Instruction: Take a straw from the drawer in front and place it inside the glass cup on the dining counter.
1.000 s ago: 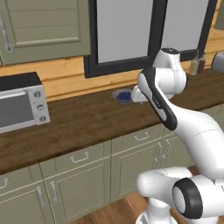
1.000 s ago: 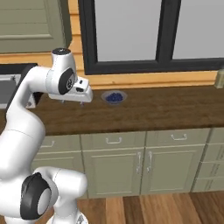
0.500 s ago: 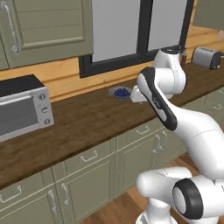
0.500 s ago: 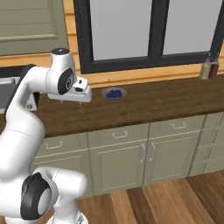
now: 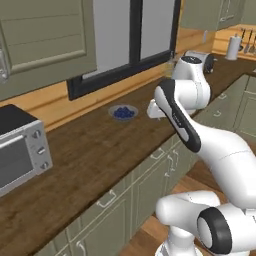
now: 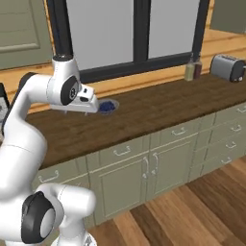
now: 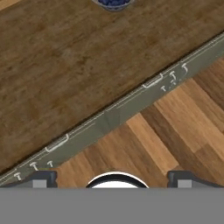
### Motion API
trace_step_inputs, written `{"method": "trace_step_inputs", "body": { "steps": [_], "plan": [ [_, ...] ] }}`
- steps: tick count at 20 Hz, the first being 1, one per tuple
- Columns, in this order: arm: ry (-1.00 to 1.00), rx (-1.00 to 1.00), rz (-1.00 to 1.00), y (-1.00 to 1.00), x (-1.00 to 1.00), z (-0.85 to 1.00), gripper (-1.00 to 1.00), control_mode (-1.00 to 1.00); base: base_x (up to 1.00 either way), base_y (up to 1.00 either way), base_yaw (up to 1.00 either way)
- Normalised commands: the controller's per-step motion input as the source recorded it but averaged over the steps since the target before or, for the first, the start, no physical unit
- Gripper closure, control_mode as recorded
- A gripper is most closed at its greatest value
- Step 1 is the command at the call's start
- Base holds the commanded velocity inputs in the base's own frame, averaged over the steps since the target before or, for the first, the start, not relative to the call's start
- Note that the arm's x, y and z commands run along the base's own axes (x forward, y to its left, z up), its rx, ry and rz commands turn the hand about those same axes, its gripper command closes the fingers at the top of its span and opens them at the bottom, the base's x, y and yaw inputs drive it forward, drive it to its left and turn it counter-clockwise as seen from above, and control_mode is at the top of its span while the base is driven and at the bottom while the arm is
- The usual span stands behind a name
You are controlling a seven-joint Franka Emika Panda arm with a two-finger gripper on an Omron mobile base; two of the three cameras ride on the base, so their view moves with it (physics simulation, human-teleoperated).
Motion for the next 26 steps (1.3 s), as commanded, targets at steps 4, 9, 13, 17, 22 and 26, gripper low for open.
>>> {"method": "trace_step_inputs", "body": {
  "steps": [4,9,13,17,22,26],
  "plan": [
    [0.00,0.00,0.00,0.00,0.00,0.00,-1.00,1.00,0.27,0.74,-0.44],
    [0.00,0.00,0.00,0.00,0.00,0.00,-1.00,1.00,0.03,0.69,-0.37],
    [0.00,0.00,0.00,0.00,0.00,0.00,-1.00,1.00,0.03,0.77,-0.35],
    [0.00,0.00,0.00,0.00,0.00,0.00,-1.00,1.00,0.27,0.61,-0.31],
    [0.00,0.00,0.00,0.00,0.00,0.00,-1.00,1.00,0.39,0.48,-0.24],
    [0.00,0.00,0.00,0.00,0.00,0.00,-1.00,1.00,0.44,0.38,-0.11]
  ]
}}
